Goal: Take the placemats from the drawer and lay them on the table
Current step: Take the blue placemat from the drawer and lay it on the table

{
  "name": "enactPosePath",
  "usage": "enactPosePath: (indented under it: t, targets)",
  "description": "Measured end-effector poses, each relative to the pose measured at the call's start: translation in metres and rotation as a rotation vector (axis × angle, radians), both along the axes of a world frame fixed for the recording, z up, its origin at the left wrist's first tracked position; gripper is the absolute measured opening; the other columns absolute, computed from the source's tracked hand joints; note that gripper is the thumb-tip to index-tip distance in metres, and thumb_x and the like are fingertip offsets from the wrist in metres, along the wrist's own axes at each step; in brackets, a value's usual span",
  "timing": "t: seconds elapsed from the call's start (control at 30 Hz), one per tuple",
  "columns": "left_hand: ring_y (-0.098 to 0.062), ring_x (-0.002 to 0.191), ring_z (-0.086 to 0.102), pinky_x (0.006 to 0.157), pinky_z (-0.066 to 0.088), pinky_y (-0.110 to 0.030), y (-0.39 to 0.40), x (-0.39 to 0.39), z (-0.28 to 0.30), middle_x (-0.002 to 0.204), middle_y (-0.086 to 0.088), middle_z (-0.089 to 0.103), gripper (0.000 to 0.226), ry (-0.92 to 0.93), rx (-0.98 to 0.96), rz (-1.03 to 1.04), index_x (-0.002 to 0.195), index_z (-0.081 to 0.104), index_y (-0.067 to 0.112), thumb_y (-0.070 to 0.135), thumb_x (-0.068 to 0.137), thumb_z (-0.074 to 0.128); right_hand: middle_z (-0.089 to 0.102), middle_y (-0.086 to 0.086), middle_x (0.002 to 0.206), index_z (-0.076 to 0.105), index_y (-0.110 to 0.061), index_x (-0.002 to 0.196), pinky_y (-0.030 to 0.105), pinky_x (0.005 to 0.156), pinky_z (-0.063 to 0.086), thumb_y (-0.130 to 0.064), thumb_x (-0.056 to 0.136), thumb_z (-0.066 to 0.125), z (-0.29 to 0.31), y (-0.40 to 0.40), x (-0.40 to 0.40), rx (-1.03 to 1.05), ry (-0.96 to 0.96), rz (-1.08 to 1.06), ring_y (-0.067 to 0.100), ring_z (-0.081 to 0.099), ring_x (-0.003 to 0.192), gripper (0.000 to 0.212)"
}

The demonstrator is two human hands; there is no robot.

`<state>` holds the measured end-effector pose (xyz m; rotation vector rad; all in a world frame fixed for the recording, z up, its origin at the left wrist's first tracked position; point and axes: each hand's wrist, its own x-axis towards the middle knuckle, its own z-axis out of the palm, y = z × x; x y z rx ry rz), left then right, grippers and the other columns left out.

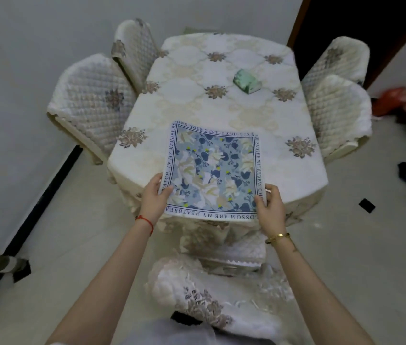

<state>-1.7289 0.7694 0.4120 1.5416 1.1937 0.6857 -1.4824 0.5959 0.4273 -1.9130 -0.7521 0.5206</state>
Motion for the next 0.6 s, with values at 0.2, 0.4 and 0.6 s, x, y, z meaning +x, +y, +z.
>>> enactPosePath:
  t: [0.2,0.4,0.6]
  targets:
    - [-0.028,0.127,0.048,0.109,0.038,-0.046,0.058,0.052,-0.022,0.138,-0.009,0.053,0.047,0.078,-0.048,-0.047,0.134,0.048,0.011,0.024,0.091,0.061,0.067,0.01,0.083,0.047,-0.016,0.113,0.039,0.063,0.049,-0.016,0.091,0.057,-0.037,0.048,0.036,-0.128,-0.086,-0.111,0.027,0.063,0.072,0.025]
    - [-0.029,0.13,0.047,0.107,0.04,-0.049,0.087,0.079,-0.064,0.142,-0.011,0.048,0.051,0.112,-0.147,-0.08,0.138,0.044,0.013,0.025,0.091,0.06,0.065,0.015,0.081,0.047,-0.012,0.115,0.04,0.062,0.047,-0.015,0.091,0.057,-0.073,0.077,0.058,-0.214,-0.097,-0.134,0.031,0.061,0.07,0.025]
    - [-0.021,0.122,0.053,0.106,0.041,-0.034,0.091,0.096,-0.081,0.132,-0.003,0.057,0.038,0.118,-0.105,-0.084,0.13,0.05,0.012,0.016,0.093,0.057,0.065,0.012,0.079,0.049,-0.008,0.114,0.037,0.058,0.043,-0.014,0.091,0.057,-0.095,0.088,0.072,-0.248,-0.138,-0.111,0.029,0.059,0.07,0.025]
